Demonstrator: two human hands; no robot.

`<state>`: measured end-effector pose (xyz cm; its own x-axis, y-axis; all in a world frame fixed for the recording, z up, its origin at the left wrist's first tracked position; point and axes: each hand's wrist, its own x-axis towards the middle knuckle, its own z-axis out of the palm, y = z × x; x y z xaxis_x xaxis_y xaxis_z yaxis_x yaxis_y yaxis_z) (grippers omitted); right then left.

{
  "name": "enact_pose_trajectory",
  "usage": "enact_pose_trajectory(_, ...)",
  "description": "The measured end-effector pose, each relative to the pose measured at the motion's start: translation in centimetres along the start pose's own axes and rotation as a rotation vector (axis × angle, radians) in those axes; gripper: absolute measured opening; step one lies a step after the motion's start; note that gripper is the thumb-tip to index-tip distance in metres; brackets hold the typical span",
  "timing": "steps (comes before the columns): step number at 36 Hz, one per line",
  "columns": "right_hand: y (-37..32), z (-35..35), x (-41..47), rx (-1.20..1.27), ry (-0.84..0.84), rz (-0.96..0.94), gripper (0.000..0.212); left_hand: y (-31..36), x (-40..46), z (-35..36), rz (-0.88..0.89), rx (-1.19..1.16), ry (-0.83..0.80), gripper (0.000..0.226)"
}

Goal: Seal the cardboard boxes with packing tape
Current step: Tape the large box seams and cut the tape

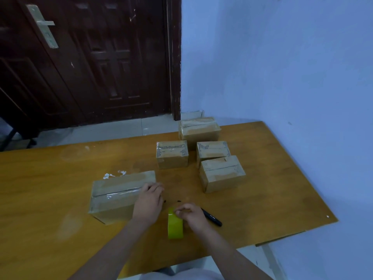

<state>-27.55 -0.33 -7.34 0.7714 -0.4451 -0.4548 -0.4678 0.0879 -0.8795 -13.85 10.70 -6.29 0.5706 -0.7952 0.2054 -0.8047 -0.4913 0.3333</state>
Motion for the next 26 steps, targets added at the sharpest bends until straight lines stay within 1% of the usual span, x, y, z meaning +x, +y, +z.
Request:
enact_pose_trajectory(2,0.0,-0.1,0.1,0.008,-0.006,0.000,0.010,0.0,-0.2,0.1,-0.044,-0.049,-0.026,0.017)
enact_pose_trajectory(4,-0.2,-0.2,0.1,0.020,-0.008,-0.005,0.010,0.3,-0.2,-0.1,-0.076,-0.080,-0.072,0.015)
enact_pose_trajectory(5,-0.2,-0.3,0.0,0.020,-0.008,-0.014,0.012,0.4,-0.2,-0.1,-0.079,-0.074,-0.086,0.016)
enact_pose_trajectory(8,-0.3,-0.2,0.1,0.007,-0.001,-0.025,0.013,0.5,-0.2,-0.5,-0.059,-0.078,-0.116,0.030)
enact_pose_trajectory(10,-0.3,-0.1,0.1,-0.009,0.001,-0.014,0.014,0.2,0.0,-0.5,-0.019,-0.032,-0.101,0.029)
enact_pose_trajectory(12,-0.2,0.0,0.4,-0.027,0.011,0.004,0.021,0.1,0.1,-0.8,0.010,-0.018,-0.083,0.028)
enact_pose_trajectory(15,-0.1,0.1,1.0,-0.078,0.004,0.006,0.023,-0.1,-0.1,-0.5,0.009,-0.011,-0.021,0.024)
enact_pose_trajectory(16,-0.1,0.2,1.3,-0.115,0.003,0.006,0.023,0.0,-0.1,-0.3,-0.008,-0.035,-0.014,0.025)
enact_pose_trajectory(18,-0.5,0.3,1.6,-0.183,-0.003,0.003,0.025,0.4,-0.1,0.0,-0.064,-0.085,-0.010,0.017)
enact_pose_trajectory(20,-1.0,0.2,1.8,-0.225,-0.017,0.003,0.025,0.8,0.2,-0.1,-0.120,-0.124,-0.037,0.013)
enact_pose_trajectory(22,-1.4,0.1,2.1,-0.232,-0.039,0.013,0.024,1.1,0.3,-0.1,-0.159,-0.163,-0.033,0.014)
enact_pose_trajectory(26,-2.5,-0.1,2.6,-0.231,-0.083,0.020,0.028,1.1,0.6,0.0,-0.230,-0.256,-0.021,0.020)
